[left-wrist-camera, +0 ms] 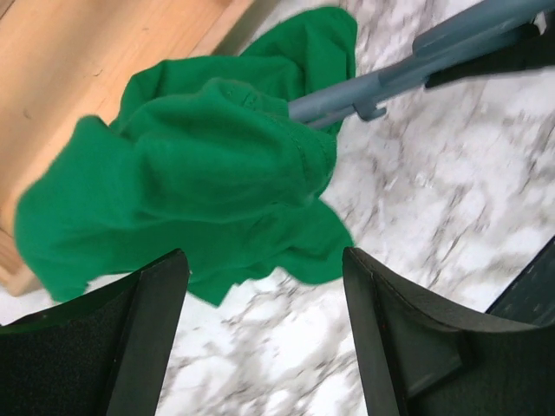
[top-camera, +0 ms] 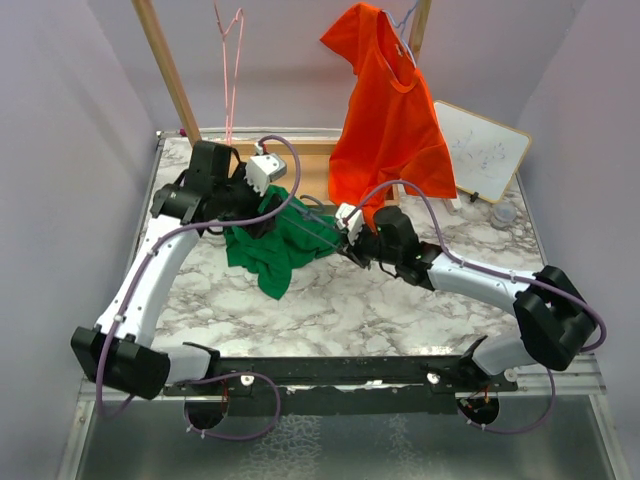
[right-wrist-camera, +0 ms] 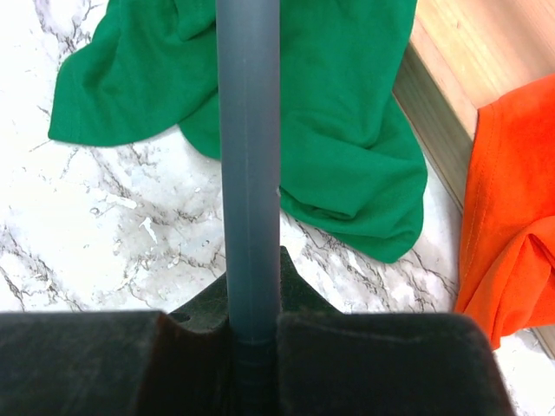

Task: Place the t-shirt on the hanger

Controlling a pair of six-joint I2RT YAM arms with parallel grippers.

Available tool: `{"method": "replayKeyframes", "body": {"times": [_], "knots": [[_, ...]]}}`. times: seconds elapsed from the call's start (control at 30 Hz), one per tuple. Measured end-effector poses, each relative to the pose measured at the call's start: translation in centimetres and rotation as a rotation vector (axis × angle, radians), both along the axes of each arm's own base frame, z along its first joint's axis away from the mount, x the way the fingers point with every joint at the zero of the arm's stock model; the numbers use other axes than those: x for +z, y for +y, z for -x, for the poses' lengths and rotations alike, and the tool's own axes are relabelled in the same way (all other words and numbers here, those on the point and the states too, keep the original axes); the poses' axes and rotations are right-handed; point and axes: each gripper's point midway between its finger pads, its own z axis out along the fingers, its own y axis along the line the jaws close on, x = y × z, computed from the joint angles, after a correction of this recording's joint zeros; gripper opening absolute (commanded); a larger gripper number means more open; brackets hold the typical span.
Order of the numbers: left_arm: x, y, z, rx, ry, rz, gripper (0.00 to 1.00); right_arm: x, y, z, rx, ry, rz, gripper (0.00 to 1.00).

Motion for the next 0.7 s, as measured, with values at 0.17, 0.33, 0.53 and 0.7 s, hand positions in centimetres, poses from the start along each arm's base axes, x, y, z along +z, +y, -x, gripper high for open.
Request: {"method": "replayKeyframes", "body": {"times": [0.17,0.33,0.53,0.7], "knots": [[-0.3,-0.3,1.7,0.169,0.026,0.154,0.72,-1.2,0.2,-0.1,-0.006,0.031,0.015,0.01],[-0.5,-0.9,1.5,0.277,0.008,0.268,0.72,-1.9,0.4,-0.3,-0.010,0.052,0.024,0.01],[-1.3,-1.6,-1.3,0.255,-0.084,0.257,0.72,-1.8,0.5,-0.4,-0.011,0.051,0.022,0.01],[-1.5,-2.4,-4.3,0.224,-0.143,0.247,0.72,-1.9,0.5,-0.4,-0.012,0.052,0.021,0.01]]}}
